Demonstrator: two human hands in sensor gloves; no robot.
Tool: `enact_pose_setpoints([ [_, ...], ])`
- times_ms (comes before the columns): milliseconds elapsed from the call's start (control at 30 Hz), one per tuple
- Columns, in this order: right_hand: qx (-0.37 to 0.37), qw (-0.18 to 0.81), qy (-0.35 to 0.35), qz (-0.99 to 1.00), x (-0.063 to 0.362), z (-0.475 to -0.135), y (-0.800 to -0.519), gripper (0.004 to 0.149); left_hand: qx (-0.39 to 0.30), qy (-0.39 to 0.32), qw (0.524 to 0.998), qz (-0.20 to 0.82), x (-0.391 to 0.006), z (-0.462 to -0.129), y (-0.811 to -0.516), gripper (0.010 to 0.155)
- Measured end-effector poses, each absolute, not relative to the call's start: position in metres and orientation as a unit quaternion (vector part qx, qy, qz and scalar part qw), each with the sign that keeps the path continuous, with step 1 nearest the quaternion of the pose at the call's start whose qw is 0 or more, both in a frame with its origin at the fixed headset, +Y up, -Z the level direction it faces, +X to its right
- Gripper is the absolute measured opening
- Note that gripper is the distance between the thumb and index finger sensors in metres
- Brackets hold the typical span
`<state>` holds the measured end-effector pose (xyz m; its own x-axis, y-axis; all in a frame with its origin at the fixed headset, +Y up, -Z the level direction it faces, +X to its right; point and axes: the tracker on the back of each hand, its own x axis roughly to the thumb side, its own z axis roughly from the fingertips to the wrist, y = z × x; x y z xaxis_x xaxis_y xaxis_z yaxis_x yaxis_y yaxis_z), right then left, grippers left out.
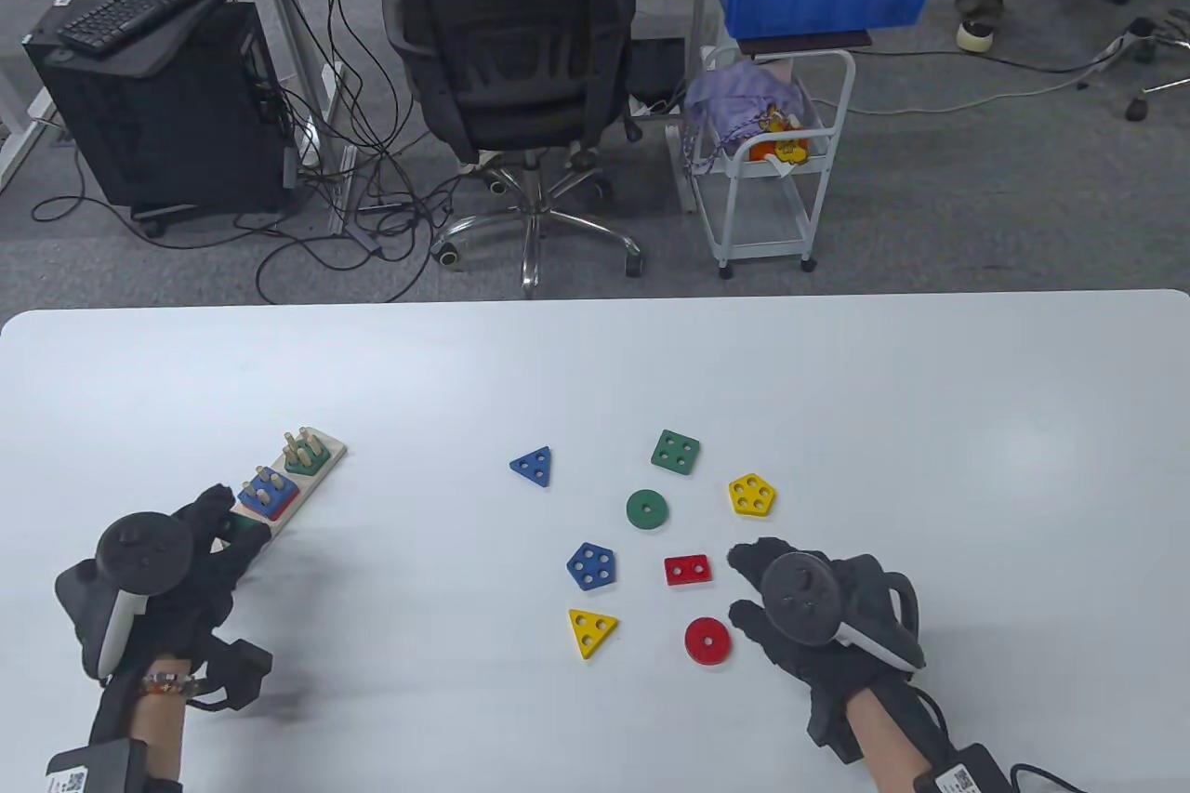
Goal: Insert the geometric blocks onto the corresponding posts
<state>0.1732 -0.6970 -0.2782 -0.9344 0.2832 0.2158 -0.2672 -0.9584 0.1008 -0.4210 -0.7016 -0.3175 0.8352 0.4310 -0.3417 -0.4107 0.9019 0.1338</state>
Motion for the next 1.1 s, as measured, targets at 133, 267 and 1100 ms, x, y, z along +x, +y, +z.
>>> enact_pose_setpoints([
  [133, 0.093, 0.125, 0.033, 0.987, 0.190, -0.273, -0.694, 0.060, 0.022, 0.235, 0.961, 0.146, -0.438, -0.317, -0.714, 0.070],
  [267, 0.090, 0.127, 0.022, 0.988, 0.194, -0.272, -0.691, 0.060, 0.018, 0.257, 0.962, 0.095, -0.446, -0.316, -0.725, 0.069],
  [1100, 0.078, 0.102, 0.041, 0.991, 0.194, -0.272, -0.692, 0.060, 0.023, 0.216, 0.974, 0.062, -0.416, -0.320, -0.721, 0.068],
])
